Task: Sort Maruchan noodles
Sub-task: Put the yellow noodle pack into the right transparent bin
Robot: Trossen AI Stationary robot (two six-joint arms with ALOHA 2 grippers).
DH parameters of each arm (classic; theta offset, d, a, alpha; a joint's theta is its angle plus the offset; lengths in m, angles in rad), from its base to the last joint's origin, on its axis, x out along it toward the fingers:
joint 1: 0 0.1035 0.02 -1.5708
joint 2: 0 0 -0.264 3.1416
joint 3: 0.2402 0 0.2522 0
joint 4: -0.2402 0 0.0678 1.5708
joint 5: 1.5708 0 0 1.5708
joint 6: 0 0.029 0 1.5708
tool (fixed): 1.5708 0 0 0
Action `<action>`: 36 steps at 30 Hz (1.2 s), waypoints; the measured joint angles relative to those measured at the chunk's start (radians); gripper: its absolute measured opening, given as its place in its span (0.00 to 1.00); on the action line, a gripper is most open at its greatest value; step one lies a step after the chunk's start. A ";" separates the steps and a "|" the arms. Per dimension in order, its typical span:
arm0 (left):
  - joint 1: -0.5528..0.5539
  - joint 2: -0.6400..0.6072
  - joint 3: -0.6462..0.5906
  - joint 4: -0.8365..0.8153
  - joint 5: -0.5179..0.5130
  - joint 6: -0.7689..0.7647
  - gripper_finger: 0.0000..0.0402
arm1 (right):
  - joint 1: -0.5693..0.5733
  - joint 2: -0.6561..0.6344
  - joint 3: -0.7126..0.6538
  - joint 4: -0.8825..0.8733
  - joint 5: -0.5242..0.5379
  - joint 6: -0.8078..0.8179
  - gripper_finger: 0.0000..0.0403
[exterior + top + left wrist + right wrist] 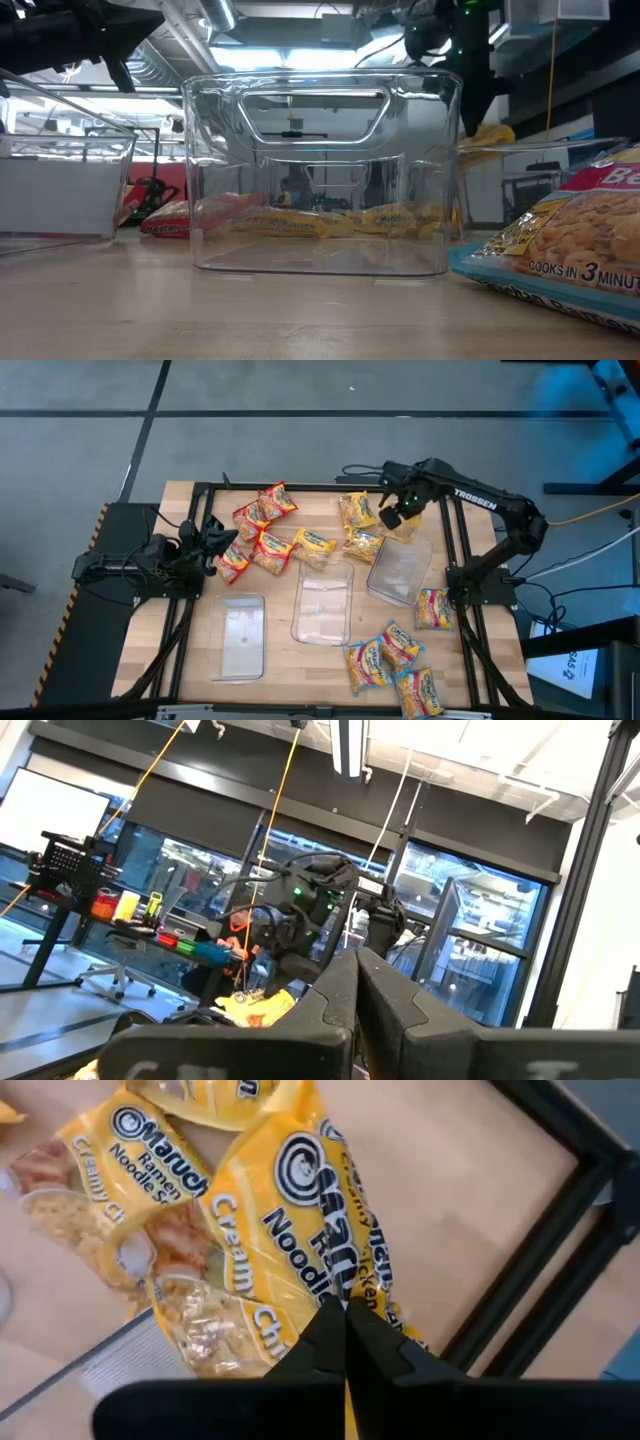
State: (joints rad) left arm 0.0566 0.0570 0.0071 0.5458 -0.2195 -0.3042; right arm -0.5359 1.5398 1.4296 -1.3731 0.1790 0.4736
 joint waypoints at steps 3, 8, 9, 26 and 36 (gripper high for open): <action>0.000 0.000 0.000 0.000 0.000 0.000 0.00 | 0.045 -0.011 0.000 -0.021 0.011 0.036 0.00; 0.000 0.000 0.000 -0.001 -0.001 0.000 0.00 | 0.117 -0.016 0.000 -0.079 0.031 0.129 0.00; 0.000 0.000 0.000 -0.001 0.000 0.000 0.00 | 0.131 -0.018 0.000 -0.094 0.042 0.147 0.00; 0.000 0.000 0.000 -0.003 0.002 -0.001 0.00 | 0.217 -0.017 -0.117 -0.157 0.095 0.361 0.00; 0.000 0.000 0.000 -0.003 0.003 -0.001 0.00 | 0.215 -0.017 -0.238 0.067 0.103 0.361 0.00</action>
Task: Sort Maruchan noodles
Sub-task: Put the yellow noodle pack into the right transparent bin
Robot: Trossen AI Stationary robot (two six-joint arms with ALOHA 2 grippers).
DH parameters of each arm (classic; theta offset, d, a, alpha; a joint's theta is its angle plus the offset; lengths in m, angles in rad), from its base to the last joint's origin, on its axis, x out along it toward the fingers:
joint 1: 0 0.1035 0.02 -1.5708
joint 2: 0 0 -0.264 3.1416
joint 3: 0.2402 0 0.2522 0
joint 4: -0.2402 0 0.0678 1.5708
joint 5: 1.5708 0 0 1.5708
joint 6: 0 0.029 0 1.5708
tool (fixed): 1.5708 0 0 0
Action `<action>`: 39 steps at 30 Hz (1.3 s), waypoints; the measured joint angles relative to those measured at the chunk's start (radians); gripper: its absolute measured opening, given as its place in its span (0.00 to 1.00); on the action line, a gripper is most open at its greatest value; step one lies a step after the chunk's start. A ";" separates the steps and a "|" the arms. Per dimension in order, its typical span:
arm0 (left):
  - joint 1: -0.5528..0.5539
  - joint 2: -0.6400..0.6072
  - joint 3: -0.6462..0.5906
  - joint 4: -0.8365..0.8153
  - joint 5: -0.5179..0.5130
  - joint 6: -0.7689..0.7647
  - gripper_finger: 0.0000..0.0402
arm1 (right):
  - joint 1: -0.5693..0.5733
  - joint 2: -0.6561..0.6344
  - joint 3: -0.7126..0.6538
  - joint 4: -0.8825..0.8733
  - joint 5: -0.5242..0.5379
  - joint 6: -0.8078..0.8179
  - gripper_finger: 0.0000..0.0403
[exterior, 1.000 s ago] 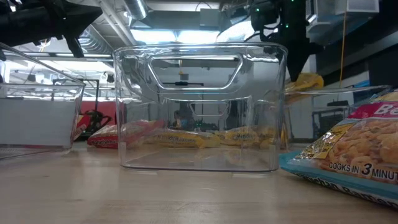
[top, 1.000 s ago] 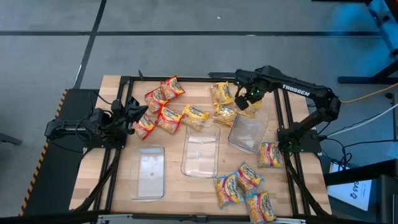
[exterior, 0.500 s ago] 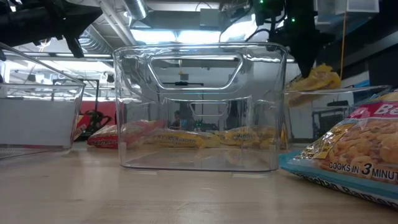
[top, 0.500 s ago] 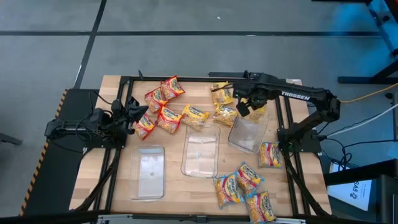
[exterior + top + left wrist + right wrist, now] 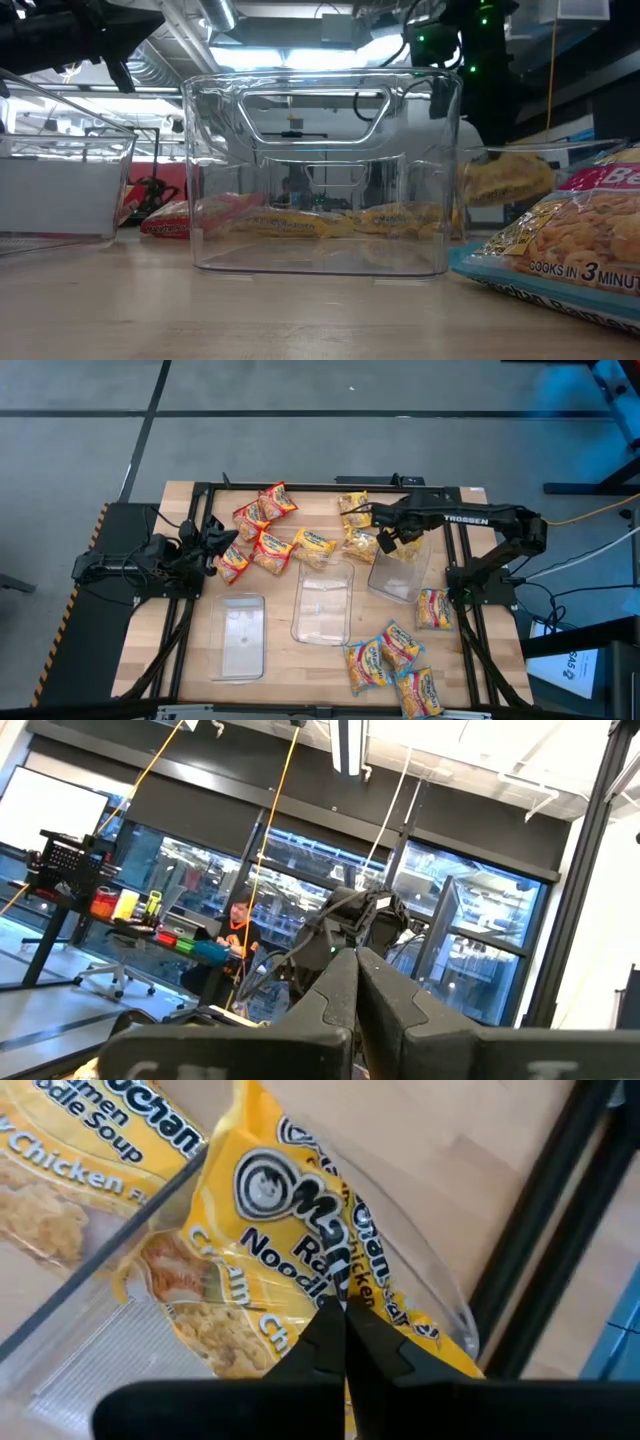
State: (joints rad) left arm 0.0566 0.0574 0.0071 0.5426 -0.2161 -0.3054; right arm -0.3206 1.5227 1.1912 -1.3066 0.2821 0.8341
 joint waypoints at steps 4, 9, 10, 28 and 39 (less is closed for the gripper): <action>0.000 0.000 0.000 0.000 0.001 -0.003 0.00 | 0.000 0.000 -0.025 0.015 0.012 0.005 0.00; 0.000 0.000 0.000 0.000 0.001 -0.003 0.00 | 0.000 0.000 -0.031 0.015 0.017 0.006 0.06; 0.000 0.000 0.000 0.000 0.001 -0.003 0.00 | 0.000 0.000 -0.031 0.015 0.018 0.004 0.08; 0.000 0.000 0.000 0.000 0.000 0.001 0.00 | 0.001 0.000 -0.030 0.015 -0.304 0.081 0.28; 0.000 0.000 0.000 -0.003 0.000 0.001 0.00 | 0.012 0.000 -0.030 0.059 -0.556 0.079 0.28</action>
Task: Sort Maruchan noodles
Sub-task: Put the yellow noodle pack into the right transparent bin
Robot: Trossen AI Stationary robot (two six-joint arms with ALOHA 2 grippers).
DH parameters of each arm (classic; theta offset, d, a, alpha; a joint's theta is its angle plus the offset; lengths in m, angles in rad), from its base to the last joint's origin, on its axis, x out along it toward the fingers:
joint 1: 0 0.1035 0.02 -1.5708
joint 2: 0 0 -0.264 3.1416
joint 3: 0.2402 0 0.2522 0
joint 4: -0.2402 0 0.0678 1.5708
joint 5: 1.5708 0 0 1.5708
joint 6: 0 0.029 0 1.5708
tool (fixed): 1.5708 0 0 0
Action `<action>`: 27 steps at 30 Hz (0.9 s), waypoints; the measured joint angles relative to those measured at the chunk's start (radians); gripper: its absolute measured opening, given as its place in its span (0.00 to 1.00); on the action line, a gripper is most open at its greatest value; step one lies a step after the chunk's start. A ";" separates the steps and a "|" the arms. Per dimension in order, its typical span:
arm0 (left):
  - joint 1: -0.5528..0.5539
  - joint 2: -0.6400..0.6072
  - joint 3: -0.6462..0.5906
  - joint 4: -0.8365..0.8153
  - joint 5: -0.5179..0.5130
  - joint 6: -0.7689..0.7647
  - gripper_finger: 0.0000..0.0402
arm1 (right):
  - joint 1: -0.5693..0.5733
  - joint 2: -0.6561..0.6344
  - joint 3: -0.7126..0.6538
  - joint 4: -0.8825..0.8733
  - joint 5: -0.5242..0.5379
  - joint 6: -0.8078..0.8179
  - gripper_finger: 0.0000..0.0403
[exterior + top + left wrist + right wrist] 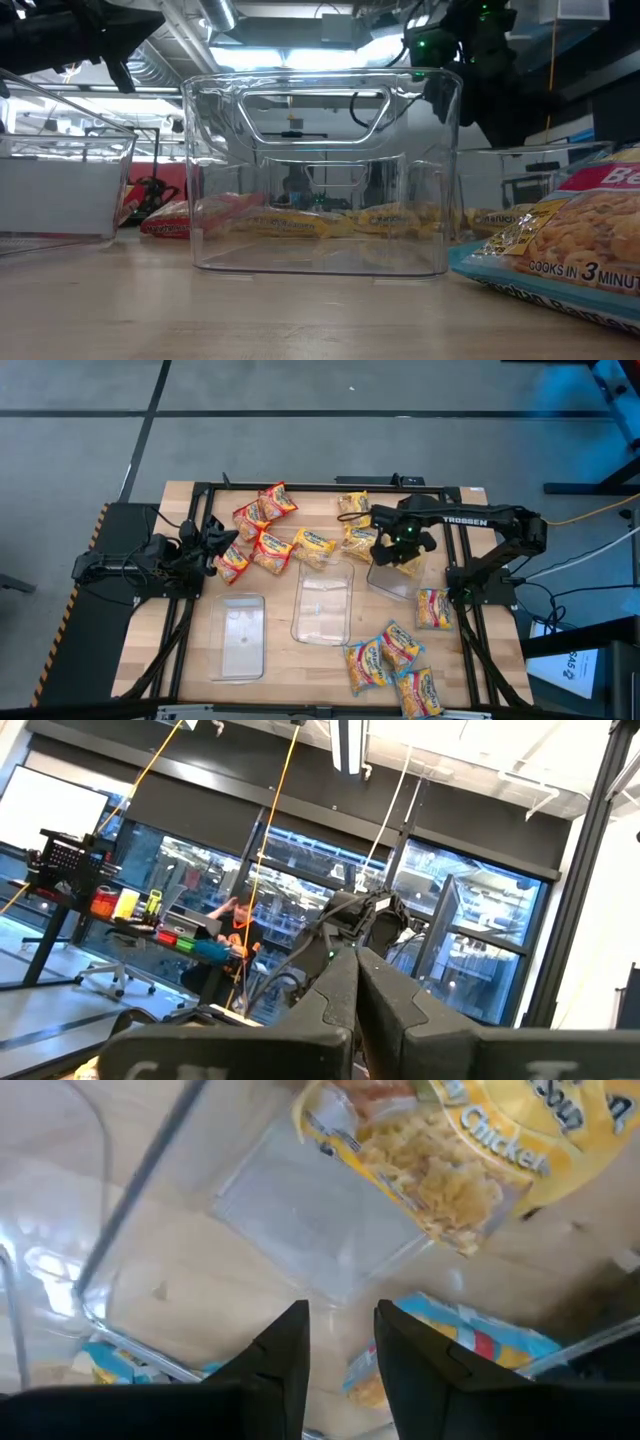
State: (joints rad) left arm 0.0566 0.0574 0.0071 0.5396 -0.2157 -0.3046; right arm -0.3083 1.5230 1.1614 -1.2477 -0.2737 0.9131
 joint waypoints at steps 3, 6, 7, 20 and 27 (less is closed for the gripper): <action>0.000 0.000 0.000 0.000 0.000 0.000 0.00 | 0.036 0.000 0.000 0.086 0.023 -0.014 0.28; 0.000 0.000 0.000 -0.001 0.000 0.000 0.00 | 0.080 0.000 0.000 0.159 0.051 -0.054 0.28; 0.000 0.000 0.000 -0.001 0.000 0.000 0.00 | 0.094 0.000 0.000 0.171 0.081 -0.066 0.28; 0.000 0.000 0.000 -0.001 -0.008 0.000 0.00 | 0.149 0.000 0.000 0.810 0.462 -0.457 0.28; 0.000 0.000 0.000 -0.001 -0.008 0.000 0.00 | 0.142 0.000 0.000 1.172 0.415 -0.605 0.28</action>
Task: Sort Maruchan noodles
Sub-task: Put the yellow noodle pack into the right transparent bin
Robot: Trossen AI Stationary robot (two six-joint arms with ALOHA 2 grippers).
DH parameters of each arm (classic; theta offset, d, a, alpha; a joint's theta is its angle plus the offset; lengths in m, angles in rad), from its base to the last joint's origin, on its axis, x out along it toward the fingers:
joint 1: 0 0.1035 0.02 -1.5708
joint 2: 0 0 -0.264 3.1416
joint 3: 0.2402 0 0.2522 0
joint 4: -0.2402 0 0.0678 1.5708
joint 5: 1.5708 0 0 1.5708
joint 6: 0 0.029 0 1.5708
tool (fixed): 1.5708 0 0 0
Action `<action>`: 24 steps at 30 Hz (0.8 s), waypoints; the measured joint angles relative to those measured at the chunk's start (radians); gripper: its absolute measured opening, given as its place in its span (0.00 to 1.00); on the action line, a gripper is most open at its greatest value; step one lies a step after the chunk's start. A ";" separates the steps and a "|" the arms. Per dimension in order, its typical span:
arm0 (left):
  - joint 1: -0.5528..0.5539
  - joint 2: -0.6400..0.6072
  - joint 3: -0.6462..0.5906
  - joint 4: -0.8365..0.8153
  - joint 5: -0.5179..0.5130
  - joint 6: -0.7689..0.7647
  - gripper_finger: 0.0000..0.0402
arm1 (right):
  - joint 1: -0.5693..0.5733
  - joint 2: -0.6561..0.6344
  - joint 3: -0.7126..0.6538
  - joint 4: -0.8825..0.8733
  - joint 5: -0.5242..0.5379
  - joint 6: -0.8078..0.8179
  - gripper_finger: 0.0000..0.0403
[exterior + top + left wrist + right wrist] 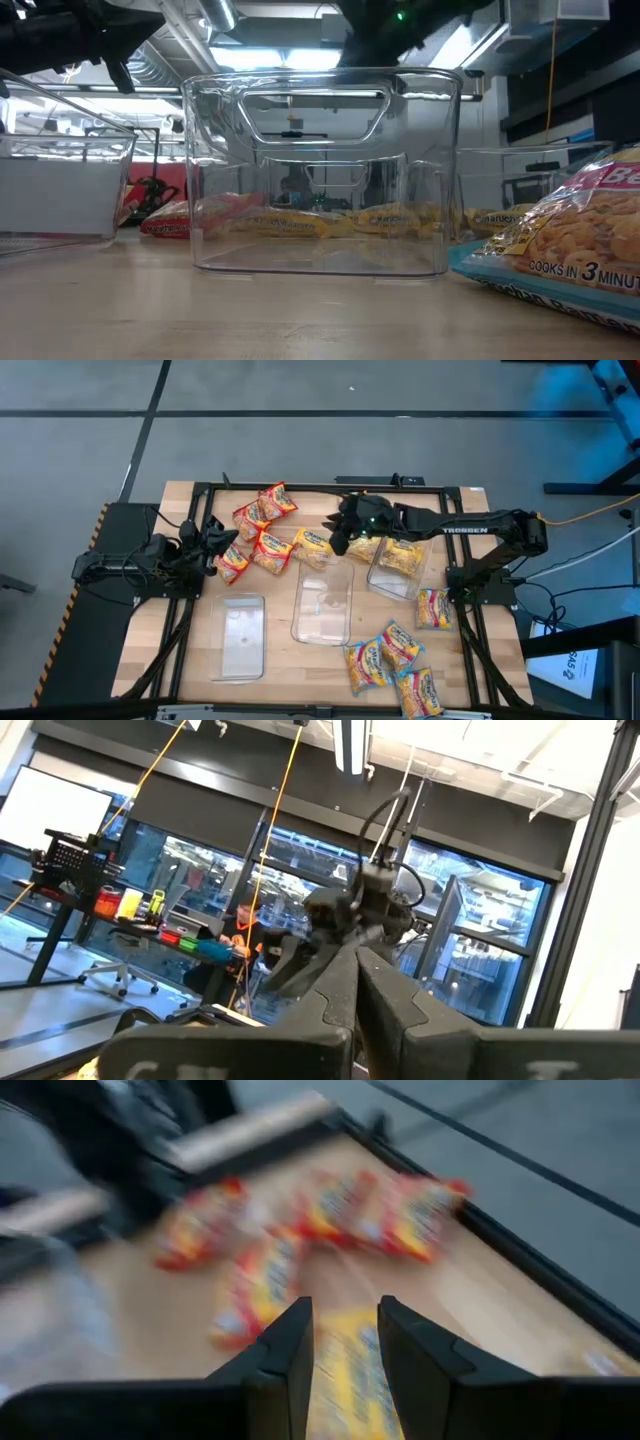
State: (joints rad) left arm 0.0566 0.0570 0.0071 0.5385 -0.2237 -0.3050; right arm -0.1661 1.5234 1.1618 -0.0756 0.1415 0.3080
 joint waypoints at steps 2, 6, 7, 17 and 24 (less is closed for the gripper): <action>0.000 0.000 0.000 0.000 0.000 0.000 0.00 | 0.000 0.000 0.000 0.034 -0.048 -0.019 0.28; 0.000 0.000 0.000 0.000 0.000 0.000 0.00 | 0.000 0.000 0.000 -0.055 0.015 -0.051 0.28; 0.000 0.000 0.000 0.000 0.000 0.000 0.00 | -0.006 0.000 0.000 -0.109 0.049 -0.043 0.28; 0.000 0.000 0.000 0.000 0.000 0.000 0.00 | -0.037 -0.006 0.000 -0.847 0.149 0.278 0.28; 0.000 0.000 0.000 -0.004 0.000 0.000 0.00 | -0.037 -0.091 0.000 -1.185 0.162 0.407 0.28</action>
State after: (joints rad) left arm 0.0565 0.0570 0.0071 0.5340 -0.2241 -0.3050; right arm -0.2035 1.4326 1.1618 -1.2605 0.3038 0.7154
